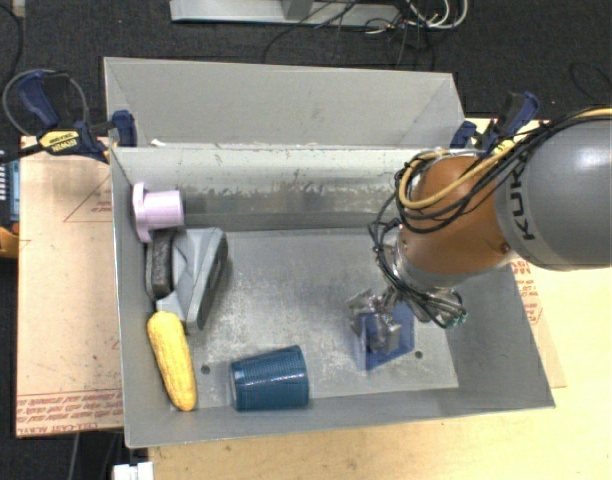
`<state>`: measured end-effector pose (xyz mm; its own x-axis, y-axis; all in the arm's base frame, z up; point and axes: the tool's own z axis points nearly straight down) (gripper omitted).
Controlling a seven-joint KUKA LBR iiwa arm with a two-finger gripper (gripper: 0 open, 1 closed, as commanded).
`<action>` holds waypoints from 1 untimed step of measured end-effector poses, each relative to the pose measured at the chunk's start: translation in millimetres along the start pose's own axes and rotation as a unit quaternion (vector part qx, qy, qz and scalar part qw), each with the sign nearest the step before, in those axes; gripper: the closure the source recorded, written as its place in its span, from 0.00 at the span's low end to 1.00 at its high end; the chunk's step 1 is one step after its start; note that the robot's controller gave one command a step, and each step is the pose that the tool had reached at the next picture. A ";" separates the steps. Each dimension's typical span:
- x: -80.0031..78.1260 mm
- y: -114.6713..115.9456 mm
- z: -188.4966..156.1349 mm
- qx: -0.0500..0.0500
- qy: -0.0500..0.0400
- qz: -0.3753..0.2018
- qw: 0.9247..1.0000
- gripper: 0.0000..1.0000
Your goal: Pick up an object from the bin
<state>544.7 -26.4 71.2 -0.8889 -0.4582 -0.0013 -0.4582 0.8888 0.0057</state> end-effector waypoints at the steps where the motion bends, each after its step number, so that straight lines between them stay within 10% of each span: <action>1: 0.0 0.0 0.0 0.000 0.000 0.000 1.000 1.00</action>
Offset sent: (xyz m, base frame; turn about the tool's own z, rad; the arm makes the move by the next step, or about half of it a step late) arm 0.0000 0.0002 0.0311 0.0000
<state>544.7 -26.4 71.2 -0.8889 -0.4582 -0.0013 -0.4582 0.8889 0.0057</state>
